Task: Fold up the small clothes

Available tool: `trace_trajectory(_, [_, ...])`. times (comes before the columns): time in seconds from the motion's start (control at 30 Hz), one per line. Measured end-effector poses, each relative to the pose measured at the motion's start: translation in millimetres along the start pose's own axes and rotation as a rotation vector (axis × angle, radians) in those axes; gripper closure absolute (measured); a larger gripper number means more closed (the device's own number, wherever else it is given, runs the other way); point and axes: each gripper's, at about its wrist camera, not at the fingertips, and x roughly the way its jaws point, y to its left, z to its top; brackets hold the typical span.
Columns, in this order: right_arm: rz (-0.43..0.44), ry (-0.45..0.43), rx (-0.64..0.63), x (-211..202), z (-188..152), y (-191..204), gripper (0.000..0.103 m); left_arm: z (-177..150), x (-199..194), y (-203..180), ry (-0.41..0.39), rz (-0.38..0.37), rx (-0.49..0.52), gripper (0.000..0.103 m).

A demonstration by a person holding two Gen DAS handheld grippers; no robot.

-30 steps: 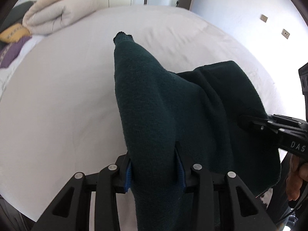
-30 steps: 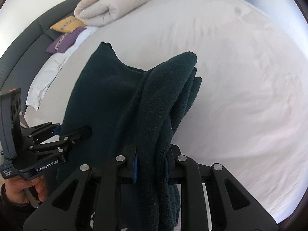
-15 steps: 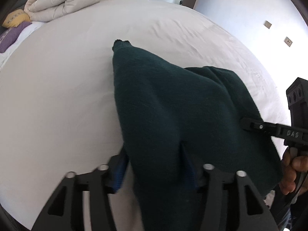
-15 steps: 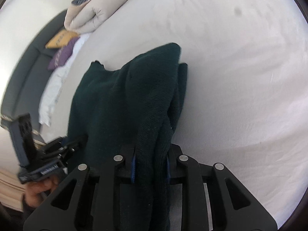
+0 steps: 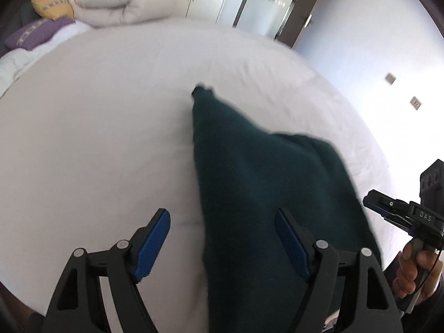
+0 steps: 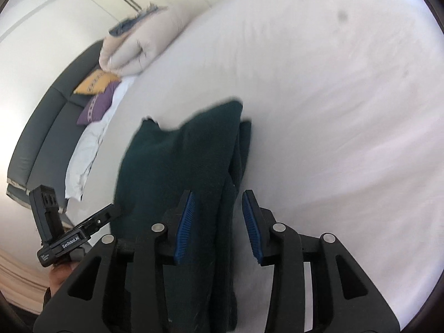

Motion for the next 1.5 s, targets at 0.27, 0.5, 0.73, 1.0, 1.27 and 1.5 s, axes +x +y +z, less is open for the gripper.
trace_trajectory(0.27, [-0.024,-0.006,-0.138,-19,-28,31,0.069,-24,6,-33,0.010,0.025,0.126,0.024])
trace_trajectory(0.5, [-0.077,0.071,-0.074,10,-59,-4,0.070,-34,36,-18,0.060,0.007,0.059,0.022])
trace_trajectory(0.73, [-0.123,0.024,-0.116,-17,-69,-7,0.066,-28,-11,-25,-0.127,0.114,0.104,0.020])
trace_trajectory(1.0, [-0.308,-0.199,-0.155,-90,-61,13,0.036,-18,-100,-59,-0.518,0.278,0.261,0.000])
trace_trajectory(1.27, [-0.371,-0.687,-0.353,-171,-74,88,0.000,-6,-147,-79,-0.611,0.270,0.206,0.000])
trace_trajectory(1.5, [-0.315,-0.747,-0.439,-205,-73,133,0.000,-15,-137,-78,-0.480,0.249,0.146,0.000])
